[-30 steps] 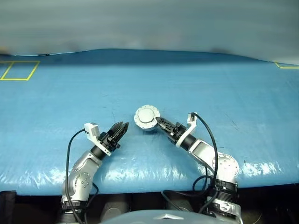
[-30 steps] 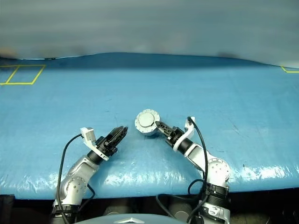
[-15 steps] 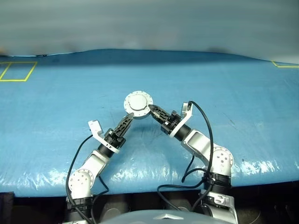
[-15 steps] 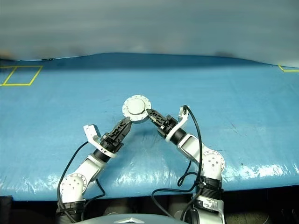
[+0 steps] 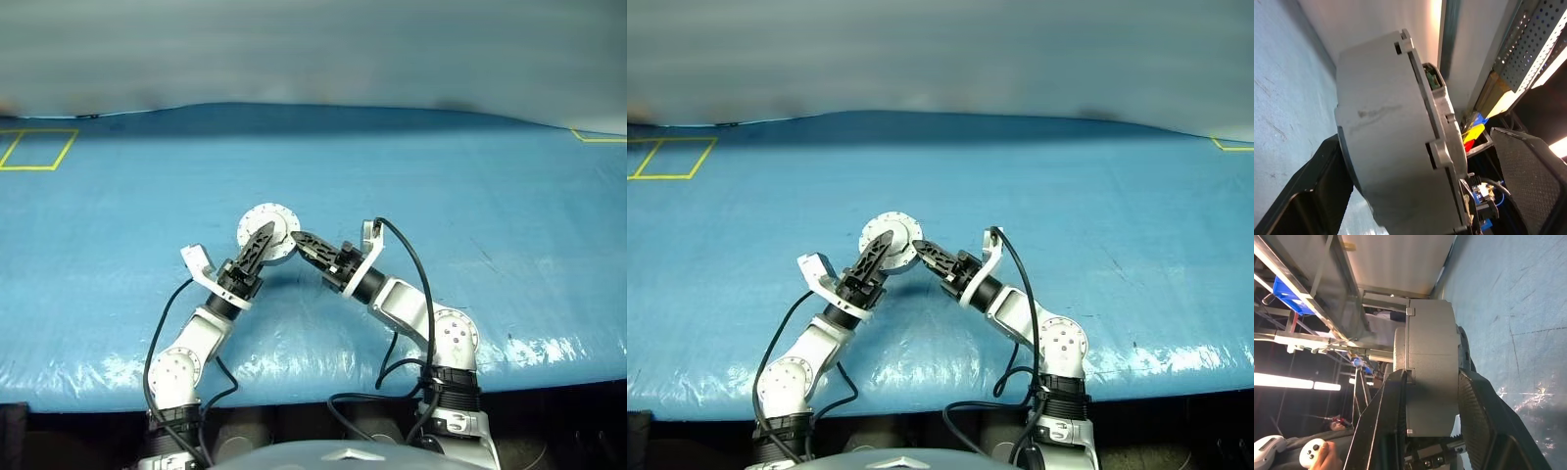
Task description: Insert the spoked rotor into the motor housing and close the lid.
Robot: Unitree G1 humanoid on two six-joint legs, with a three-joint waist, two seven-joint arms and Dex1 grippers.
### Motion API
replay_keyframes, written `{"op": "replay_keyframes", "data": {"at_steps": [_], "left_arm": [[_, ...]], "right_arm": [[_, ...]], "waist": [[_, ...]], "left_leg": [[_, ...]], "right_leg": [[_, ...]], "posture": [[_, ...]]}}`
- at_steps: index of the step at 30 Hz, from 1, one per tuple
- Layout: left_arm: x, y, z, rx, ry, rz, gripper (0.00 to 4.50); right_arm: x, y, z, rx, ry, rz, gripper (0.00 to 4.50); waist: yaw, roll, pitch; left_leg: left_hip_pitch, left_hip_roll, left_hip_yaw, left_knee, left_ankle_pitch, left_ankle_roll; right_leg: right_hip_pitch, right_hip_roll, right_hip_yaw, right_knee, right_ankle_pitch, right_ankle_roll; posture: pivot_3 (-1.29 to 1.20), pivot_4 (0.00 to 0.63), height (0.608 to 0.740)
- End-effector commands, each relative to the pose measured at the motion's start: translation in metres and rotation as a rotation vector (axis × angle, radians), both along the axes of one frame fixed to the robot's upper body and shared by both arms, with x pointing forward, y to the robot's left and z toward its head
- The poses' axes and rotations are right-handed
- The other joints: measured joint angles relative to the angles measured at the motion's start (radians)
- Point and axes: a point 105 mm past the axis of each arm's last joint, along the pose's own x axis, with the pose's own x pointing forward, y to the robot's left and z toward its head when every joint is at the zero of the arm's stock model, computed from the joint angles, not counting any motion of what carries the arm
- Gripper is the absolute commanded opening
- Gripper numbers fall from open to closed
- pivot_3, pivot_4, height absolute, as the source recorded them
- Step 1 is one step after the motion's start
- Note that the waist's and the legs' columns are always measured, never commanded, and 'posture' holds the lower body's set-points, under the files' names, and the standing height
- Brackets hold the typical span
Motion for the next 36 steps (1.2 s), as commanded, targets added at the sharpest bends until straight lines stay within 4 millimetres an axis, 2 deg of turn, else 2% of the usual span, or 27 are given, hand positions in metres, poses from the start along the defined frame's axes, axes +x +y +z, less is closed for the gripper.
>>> {"op": "replay_keyframes", "data": {"at_steps": [1,4,8,15,18,21,24,26,28,30,32,34,36], "left_arm": [[0.0,-0.001,0.009,0.001,-0.051,-0.004,4.47],[0.002,0.002,0.009,-0.016,-0.05,0.03,3.91],[0.002,0.001,0.006,-0.011,-0.04,0.028,2.69],[0.001,0.0,-0.003,-0.005,0.019,0.037,2.66],[0.004,0.004,-0.007,-0.002,0.039,0.081,2.66],[0.008,0.009,-0.009,0.0,0.056,0.125,2.66],[0.017,0.02,-0.015,-0.027,0.104,0.221,2.66],[0.022,0.024,-0.018,-0.026,0.125,0.268,2.66],[0.039,0.053,-0.019,-0.067,0.172,0.48,2.66],[0.05,0.074,-0.018,-0.113,0.198,0.615,2.66],[0.068,0.094,-0.018,-0.081,0.242,0.731,2.66],[0.083,0.104,-0.016,-0.036,0.271,0.794,2.66],[0.096,0.104,-0.015,0.027,0.293,0.811,2.66]], "right_arm": [[-0.005,0.002,0.026,0.07,-0.095,0.026,1.18],[-0.006,0.002,0.026,0.076,-0.097,0.024,1.18],[-0.005,0.002,0.027,0.078,-0.099,0.023,1.18],[-0.003,0.0,0.027,0.01,-0.157,0.005,1.18],[0.001,-0.003,0.025,-0.045,-0.188,-0.033,2.12],[0.015,-0.012,0.022,-0.124,-0.221,-0.16,3.07],[0.031,-0.026,0.012,-0.273,-0.273,-0.299,3.07],[0.036,-0.031,0.009,-0.278,-0.268,-0.344,3.07],[0.04,-0.045,0.003,-0.346,-0.291,-0.409,3.07],[0.038,-0.049,0.0,-0.41,-0.341,-0.409,3.07],[0.028,-0.048,-0.004,-0.4,-0.357,-0.337,3.07],[0.022,-0.048,-0.008,-0.426,-0.37,-0.296,3.07],[0.02,-0.049,-0.011,-0.471,-0.387,-0.298,3.07]], "waist": [[0.0,-0.001,0.0],[0.0,-0.002,0.001],[0.0,-0.003,0.002],[0.0,-0.003,0.002],[0.001,-0.003,0.002],[0.0,-0.003,0.002],[0.001,-0.003,0.002],[0.002,-0.004,0.003],[0.008,-0.006,0.004],[0.011,-0.011,0.006],[0.017,-0.013,0.007],[0.026,-0.013,0.007],[0.028,-0.014,0.008]], "left_leg": [[0.0,0.0,0.0,0.0,0.0,0.0],[0.0,0.0,0.0,0.0,0.0,0.0],[0.0,0.0,0.0,0.0,0.0,0.0],[0.0,0.0,0.0,0.0,0.0,0.0],[0.0,0.0,0.0,0.0,0.0,0.0],[0.0,0.0,0.0,0.0,0.0,0.0],[0.0,0.0,0.0,0.0,0.0,0.0],[0.0,0.0,0.0,0.001,0.0,-0.001],[0.0,0.0,0.0,0.001,0.001,-0.001],[0.0,0.001,-0.001,0.001,0.002,-0.003],[-0.001,0.001,-0.001,0.001,0.002,-0.003],[-0.002,-0.001,-0.002,0.003,0.003,-0.004],[-0.002,-0.001,-0.001,0.004,0.003,-0.004]], "right_leg": [[0.0,0.0,0.0,0.0,0.0,0.0],[0.0,0.0,0.0,0.0,0.0,0.0],[0.0,0.0,0.0,0.0,0.0,0.0],[0.0,0.0,0.0,0.0,0.0,0.0],[0.0,0.0,0.0,0.0,0.0,0.0],[0.0,0.001,0.001,0.0,0.0,0.0],[0.0,0.001,0.001,0.0,0.0,0.0],[0.0,0.001,0.001,0.0,0.0,0.001],[0.0,0.001,0.001,0.0,0.0,0.001],[-0.001,0.002,0.0,0.001,0.001,0.0],[-0.001,0.002,0.0,0.001,0.001,0.0],[0.0,0.001,-0.001,0.0,0.002,0.001],[0.001,0.001,0.0,-0.001,0.002,0.003]], "posture": [[0.0,0.15,0.74],[0.0,0.15,0.74],[0.0,0.15,0.74],[0.0,0.15,0.74],[0.0,0.15,0.74],[0.0,0.15,0.74],[0.0,0.15,0.74],[0.0,0.15,0.74],[0.0,0.15,0.74],[0.0,0.15,0.74],[0.0,0.15,0.74],[0.0,0.15,0.74],[0.0,0.15,0.74]]}}
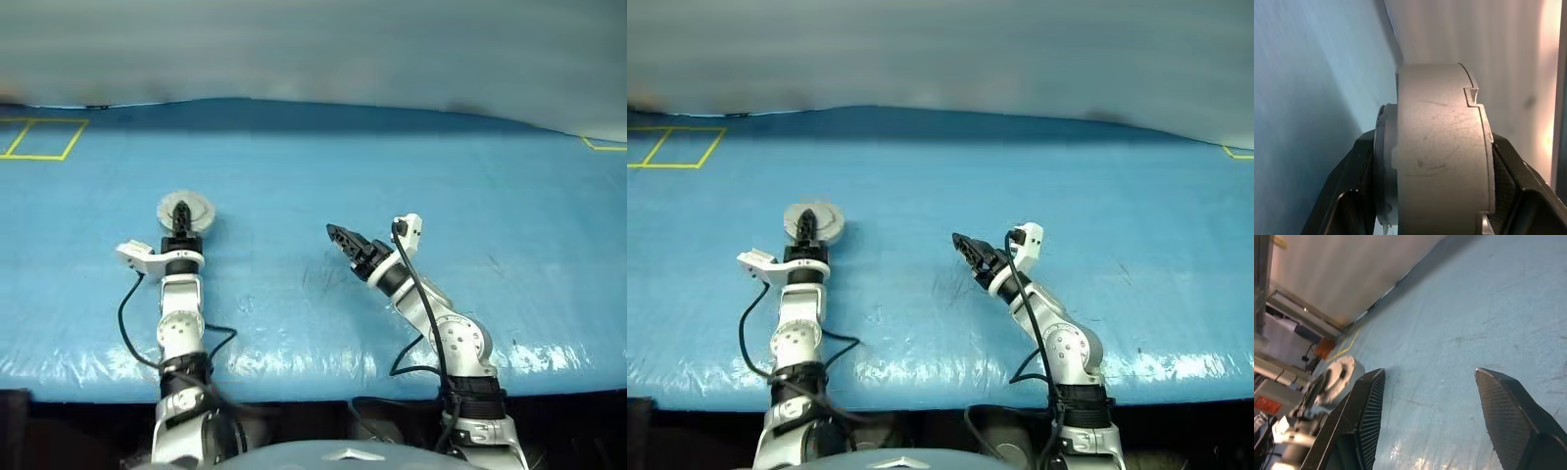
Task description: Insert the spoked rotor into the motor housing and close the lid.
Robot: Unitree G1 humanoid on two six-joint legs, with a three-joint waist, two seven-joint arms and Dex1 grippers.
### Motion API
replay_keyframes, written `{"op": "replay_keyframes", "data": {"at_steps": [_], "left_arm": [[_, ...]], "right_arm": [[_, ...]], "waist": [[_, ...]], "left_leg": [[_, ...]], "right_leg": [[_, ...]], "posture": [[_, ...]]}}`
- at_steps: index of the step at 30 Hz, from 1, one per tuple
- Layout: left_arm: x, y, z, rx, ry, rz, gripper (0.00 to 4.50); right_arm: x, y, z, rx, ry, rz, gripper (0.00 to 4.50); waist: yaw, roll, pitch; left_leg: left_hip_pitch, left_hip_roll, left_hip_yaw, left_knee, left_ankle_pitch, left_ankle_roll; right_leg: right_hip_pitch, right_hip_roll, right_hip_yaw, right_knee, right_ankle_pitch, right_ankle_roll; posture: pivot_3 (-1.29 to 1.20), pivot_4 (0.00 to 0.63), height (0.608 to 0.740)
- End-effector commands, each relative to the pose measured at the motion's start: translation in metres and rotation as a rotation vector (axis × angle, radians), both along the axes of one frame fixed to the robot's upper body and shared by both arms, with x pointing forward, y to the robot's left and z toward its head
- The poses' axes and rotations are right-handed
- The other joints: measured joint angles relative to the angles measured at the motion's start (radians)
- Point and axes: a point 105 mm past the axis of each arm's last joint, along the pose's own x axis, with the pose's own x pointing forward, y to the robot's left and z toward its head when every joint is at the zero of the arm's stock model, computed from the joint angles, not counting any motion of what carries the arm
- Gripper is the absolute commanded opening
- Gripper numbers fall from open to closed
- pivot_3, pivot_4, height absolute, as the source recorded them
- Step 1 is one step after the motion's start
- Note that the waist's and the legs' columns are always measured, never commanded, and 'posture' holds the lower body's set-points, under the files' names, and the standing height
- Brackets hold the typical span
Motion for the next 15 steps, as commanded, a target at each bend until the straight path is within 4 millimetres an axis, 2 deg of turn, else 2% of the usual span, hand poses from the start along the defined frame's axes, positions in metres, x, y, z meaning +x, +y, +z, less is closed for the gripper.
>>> {"op": "replay_keyframes", "data": {"at_steps": [1,4,6,8,12,15], "left_arm": [[0.022,-0.014,0.012,0.075,0.01,-0.031,2.66],[0.033,-0.024,0.011,0.135,0.064,-0.062,2.66],[0.033,-0.021,0.013,0.11,0.072,-0.013,2.66],[0.028,-0.015,0.011,0.196,0.109,0.043,2.66],[0.022,-0.016,0.002,0.227,0.143,0.037,2.66],[0.018,-0.018,-0.002,0.258,0.141,0.012,3.34]], "right_arm": [[-0.006,0.005,0.01,-0.041,-0.077,0.03,3.07],[-0.007,0.005,0.009,-0.058,-0.091,0.024,3.07],[-0.007,0.005,0.009,-0.056,-0.1,0.01,3.07],[-0.007,0.004,0.011,-0.048,-0.103,-0.007,3.07],[-0.007,0.004,0.007,-0.053,-0.09,-0.01,3.07],[-0.007,0.007,0.005,-0.067,-0.089,0.004,3.11]], "waist": [[0.0,0.0,0.0],[-0.008,-0.001,0.001],[-0.012,-0.001,0.001],[-0.018,-0.001,0.001],[-0.02,-0.001,0.001],[-0.019,-0.001,0.001]], "left_leg": [[0.0,0.0,0.0,0.001,0.0,0.001],[-0.004,0.0,0.0,0.003,-0.001,0.001],[-0.011,0.0,0.0,0.006,-0.001,0.001],[-0.011,0.0,0.0,0.006,-0.001,0.001],[-0.01,0.001,0.001,0.007,0.0,0.0],[-0.009,0.001,0.001,0.008,0.0,0.0]], "right_leg": [[0.0,0.0,0.0,0.0,0.0,0.0],[-0.003,0.0,-0.001,-0.001,0.001,0.001],[-0.009,0.001,-0.001,0.0,0.001,0.002],[-0.009,0.001,0.0,0.001,0.001,0.002],[-0.009,0.001,0.0,0.002,0.001,0.002],[-0.009,0.001,0.001,0.004,0.001,0.002]], "posture": [[0.0,0.15,0.74],[0.0,0.15,0.74],[0.0,0.15,0.74],[0.0,0.15,0.74],[0.0,0.15,0.74],[0.0,0.15,0.74]]}}
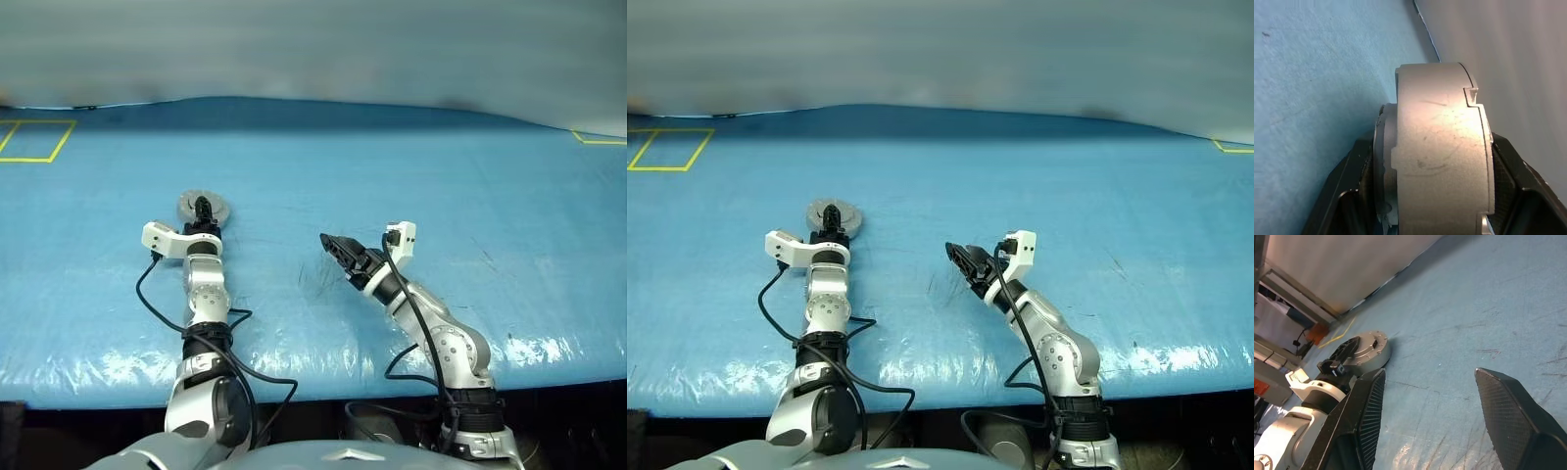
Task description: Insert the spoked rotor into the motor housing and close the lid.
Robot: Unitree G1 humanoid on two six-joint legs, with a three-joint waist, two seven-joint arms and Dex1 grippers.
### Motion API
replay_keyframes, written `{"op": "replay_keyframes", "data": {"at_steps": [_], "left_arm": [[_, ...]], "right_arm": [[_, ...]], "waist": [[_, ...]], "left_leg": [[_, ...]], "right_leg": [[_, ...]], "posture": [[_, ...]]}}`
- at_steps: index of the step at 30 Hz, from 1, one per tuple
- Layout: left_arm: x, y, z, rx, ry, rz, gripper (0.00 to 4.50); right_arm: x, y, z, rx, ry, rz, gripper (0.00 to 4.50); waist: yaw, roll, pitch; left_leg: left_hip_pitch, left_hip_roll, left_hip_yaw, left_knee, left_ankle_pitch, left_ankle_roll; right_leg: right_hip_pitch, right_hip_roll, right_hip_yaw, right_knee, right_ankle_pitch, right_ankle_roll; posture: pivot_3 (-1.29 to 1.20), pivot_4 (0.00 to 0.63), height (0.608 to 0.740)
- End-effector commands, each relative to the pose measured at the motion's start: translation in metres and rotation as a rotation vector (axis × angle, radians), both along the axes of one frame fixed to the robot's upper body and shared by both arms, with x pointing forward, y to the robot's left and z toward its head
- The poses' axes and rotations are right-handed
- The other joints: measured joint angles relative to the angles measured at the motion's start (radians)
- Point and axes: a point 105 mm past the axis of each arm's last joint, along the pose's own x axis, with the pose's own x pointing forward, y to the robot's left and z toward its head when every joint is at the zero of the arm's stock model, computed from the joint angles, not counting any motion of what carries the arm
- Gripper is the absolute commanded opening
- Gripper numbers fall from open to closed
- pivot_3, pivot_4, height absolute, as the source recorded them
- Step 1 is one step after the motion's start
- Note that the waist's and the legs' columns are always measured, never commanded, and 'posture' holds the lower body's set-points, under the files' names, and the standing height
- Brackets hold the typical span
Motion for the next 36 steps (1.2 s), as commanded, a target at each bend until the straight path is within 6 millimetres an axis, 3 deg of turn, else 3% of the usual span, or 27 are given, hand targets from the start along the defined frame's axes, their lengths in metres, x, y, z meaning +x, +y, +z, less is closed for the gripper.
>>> {"op": "replay_keyframes", "data": {"at_steps": [1,3,4,7,13,17,22,26,32,36], "left_arm": [[-0.003,0.0,0.012,0.063,-0.044,-0.013,3.69],[-0.005,-0.001,0.013,0.058,-0.059,-0.019,4.35],[-0.006,-0.001,0.015,0.056,-0.08,-0.027,4.46],[-0.014,-0.003,0.017,0.058,-0.099,-0.046,4.46],[-0.051,-0.027,0.026,0.139,-0.166,-0.183,4.46],[-0.073,-0.04,0.027,0.283,-0.192,-0.275,4.46],[-0.093,-0.06,0.022,0.678,-0.2,-0.458,4.46],[-0.108,-0.073,0.017,0.853,-0.241,-0.609,4.46],[-0.141,-0.098,0.011,1.056,-0.353,-0.997,4.46],[-0.132,-0.091,0.013,1.163,-0.362,-0.967,4.46]], "right_arm": [[0.001,0.003,0.009,0.001,-0.038,0.011,3.11],[0.001,0.005,0.01,0.002,-0.043,0.02,3.11],[0.001,0.006,0.01,0.001,-0.044,0.024,3.11],[0.0,0.009,0.009,-0.008,-0.045,0.038,3.11],[0.001,0.007,0.007,-0.009,-0.048,0.032,3.11],[0.001,0.008,0.002,-0.089,-0.069,0.037,3.11],[0.002,0.001,0.0,-0.276,-0.218,0.017,3.11],[-0.001,-0.005,-0.001,-0.316,-0.27,0.045,3.11],[-0.03,-0.028,-0.017,-0.555,-0.361,0.257,3.11],[-0.036,-0.047,-0.026,-0.722,-0.401,0.287,3.11]], "waist": [[0.001,0.0,0.0],[0.002,0.0,0.0],[0.001,0.0,0.0],[-0.001,0.0,0.0],[-0.003,0.0,0.0],[0.006,0.001,-0.001],[0.01,0.002,0.0],[0.004,0.004,0.0],[0.011,0.007,0.001],[0.008,0.01,0.001]], "left_leg": [[0.0,0.0,0.0,0.001,0.0,0.0],[0.0,0.0,0.0,0.002,0.0,0.0],[0.001,0.0,0.0,0.003,0.0,0.0],[0.001,0.0,0.0,0.003,0.0,0.0],[0.0,0.0,0.0,0.003,0.0,0.0],[0.001,0.0,0.0,0.003,-0.001,0.001],[0.002,-0.001,0.0,0.004,0.0,0.002],[0.005,0.001,0.0,0.003,0.001,0.003],[0.007,0.001,-0.001,0.003,0.001,0.004],[0.008,0.001,0.0,0.003,0.0,0.006]], "right_leg": [[0.0,0.0,0.0,0.001,0.0,0.0],[0.001,0.0,0.0,0.001,0.0,0.0],[0.001,0.0,0.0,0.002,0.0,0.0],[0.001,0.0,0.001,0.003,0.001,0.0],[0.0,0.0,0.002,0.003,0.001,0.0],[0.001,-0.001,0.002,0.003,0.001,0.0],[0.001,0.0,0.002,0.003,0.003,0.0],[0.004,0.002,0.002,0.003,0.005,-0.003],[0.004,0.001,0.001,0.002,0.005,-0.003],[0.009,0.0,0.001,0.0,0.005,-0.002]], "posture": [[0.0,0.15,0.74],[0.0,0.15,0.74],[0.0,0.15,0.74],[0.0,0.15,0.74],[0.0,0.15,0.74],[0.0,0.15,0.74],[0.0,0.15,0.74],[0.0,0.15,0.74],[0.0,0.15,0.74],[0.0,0.15,0.74]]}}
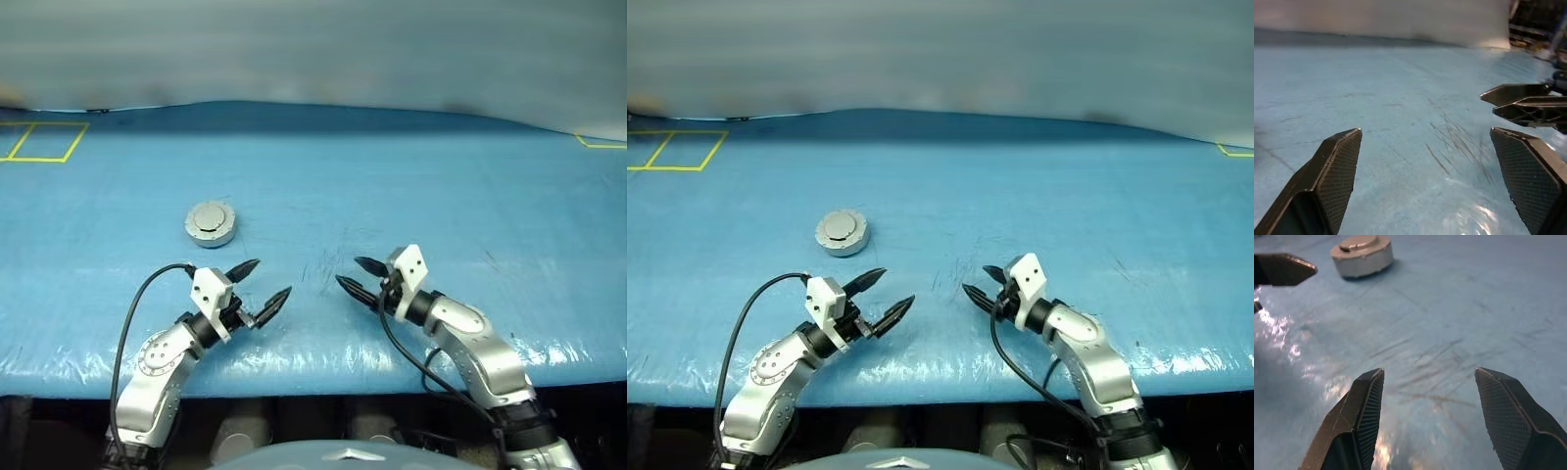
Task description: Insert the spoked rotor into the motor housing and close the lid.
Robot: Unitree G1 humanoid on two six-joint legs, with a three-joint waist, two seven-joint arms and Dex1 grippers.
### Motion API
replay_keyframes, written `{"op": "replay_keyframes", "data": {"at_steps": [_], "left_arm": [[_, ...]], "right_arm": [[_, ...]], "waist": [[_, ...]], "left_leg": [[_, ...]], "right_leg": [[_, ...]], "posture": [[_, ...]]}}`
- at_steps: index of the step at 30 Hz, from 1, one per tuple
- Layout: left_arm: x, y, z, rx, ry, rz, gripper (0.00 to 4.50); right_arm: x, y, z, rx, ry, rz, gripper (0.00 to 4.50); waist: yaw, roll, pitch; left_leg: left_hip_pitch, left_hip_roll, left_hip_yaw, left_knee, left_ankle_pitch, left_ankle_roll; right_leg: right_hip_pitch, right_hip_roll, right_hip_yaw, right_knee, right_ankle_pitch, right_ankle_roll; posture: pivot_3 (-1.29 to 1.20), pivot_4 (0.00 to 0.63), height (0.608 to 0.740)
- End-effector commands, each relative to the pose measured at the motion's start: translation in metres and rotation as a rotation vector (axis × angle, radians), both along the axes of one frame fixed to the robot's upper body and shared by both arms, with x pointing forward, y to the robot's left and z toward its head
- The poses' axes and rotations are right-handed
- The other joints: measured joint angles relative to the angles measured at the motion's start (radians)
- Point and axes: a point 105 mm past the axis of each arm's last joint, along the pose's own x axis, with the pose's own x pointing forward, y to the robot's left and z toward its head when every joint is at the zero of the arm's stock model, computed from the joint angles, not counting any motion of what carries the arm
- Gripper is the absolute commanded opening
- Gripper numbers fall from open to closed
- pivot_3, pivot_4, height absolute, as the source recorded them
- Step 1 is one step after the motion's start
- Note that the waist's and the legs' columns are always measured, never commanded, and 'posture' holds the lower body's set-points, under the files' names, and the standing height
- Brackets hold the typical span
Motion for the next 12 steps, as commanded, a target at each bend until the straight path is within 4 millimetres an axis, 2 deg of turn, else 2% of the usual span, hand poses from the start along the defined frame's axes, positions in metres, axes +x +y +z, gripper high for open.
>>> {"op": "replay_keyframes", "data": {"at_steps": [1,6,12], "left_arm": [[0.008,-0.001,0.014,0.056,-0.128,-0.003,4.46],[0.01,-0.003,0.012,0.084,-0.149,-0.037,4.46],[0.004,-0.01,0.002,0.121,-0.12,-0.155,4.46]], "right_arm": [[0.002,-0.011,0.011,-0.098,-0.125,0.005,3.11],[0.009,-0.028,0.016,-0.13,-0.193,-0.062,3.11],[0.019,-0.04,0.022,-0.051,-0.176,-0.164,3.11]], "waist": [[-0.002,0.0,0.0],[-0.001,0.0,0.0],[0.0,0.0,0.0]], "left_leg": [[0.0,0.0,0.0,0.0,0.0,0.0],[0.006,0.001,0.002,-0.001,0.0,0.0],[0.006,0.001,0.001,-0.001,0.0,0.0]], "right_leg": [[0.001,0.0,0.0,0.0,0.0,0.0],[0.005,0.0,0.0,0.0,0.0,-0.001],[0.005,-0.001,0.0,0.0,0.0,-0.001]], "posture": [[0.0,0.15,0.74],[0.0,0.15,0.74],[0.0,0.15,0.74]]}}
